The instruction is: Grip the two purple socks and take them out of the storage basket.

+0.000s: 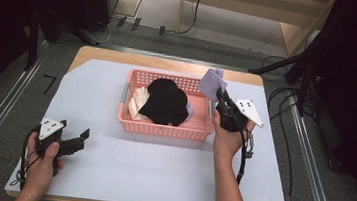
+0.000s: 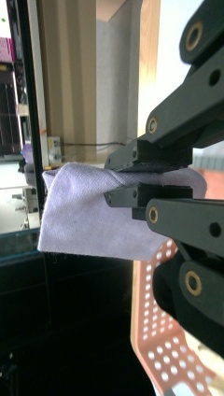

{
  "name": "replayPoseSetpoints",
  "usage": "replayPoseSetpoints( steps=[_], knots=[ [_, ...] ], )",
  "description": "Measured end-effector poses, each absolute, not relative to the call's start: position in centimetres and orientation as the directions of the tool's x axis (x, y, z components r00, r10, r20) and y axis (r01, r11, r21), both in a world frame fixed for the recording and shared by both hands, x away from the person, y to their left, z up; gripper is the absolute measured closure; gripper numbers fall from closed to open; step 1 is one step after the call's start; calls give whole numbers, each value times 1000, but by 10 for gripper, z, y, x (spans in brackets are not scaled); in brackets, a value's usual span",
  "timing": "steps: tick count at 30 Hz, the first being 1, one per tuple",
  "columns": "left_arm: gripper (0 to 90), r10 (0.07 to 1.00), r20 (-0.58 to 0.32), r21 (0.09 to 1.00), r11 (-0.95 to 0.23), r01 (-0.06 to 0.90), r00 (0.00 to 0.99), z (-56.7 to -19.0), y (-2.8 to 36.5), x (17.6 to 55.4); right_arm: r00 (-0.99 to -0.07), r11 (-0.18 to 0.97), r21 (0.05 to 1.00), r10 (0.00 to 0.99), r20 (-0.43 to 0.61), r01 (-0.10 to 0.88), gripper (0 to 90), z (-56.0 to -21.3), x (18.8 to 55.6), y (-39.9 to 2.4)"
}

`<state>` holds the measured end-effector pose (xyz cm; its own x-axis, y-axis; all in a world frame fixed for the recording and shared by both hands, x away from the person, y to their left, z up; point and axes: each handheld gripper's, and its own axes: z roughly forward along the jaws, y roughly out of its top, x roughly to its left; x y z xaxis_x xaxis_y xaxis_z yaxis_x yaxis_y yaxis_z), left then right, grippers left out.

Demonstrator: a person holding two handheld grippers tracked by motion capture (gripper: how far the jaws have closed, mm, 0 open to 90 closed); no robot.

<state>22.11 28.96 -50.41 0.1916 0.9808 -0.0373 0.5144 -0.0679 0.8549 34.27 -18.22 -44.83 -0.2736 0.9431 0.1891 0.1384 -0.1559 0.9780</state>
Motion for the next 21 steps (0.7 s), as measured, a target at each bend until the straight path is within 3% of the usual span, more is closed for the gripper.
replayPoseSetpoints(
  steps=[21],
  knots=[
    [153,981,-34,852,-72,518,191,-504,289,221,-24,-171,957,983,181,234,832,-487,338,-253]
  ],
)
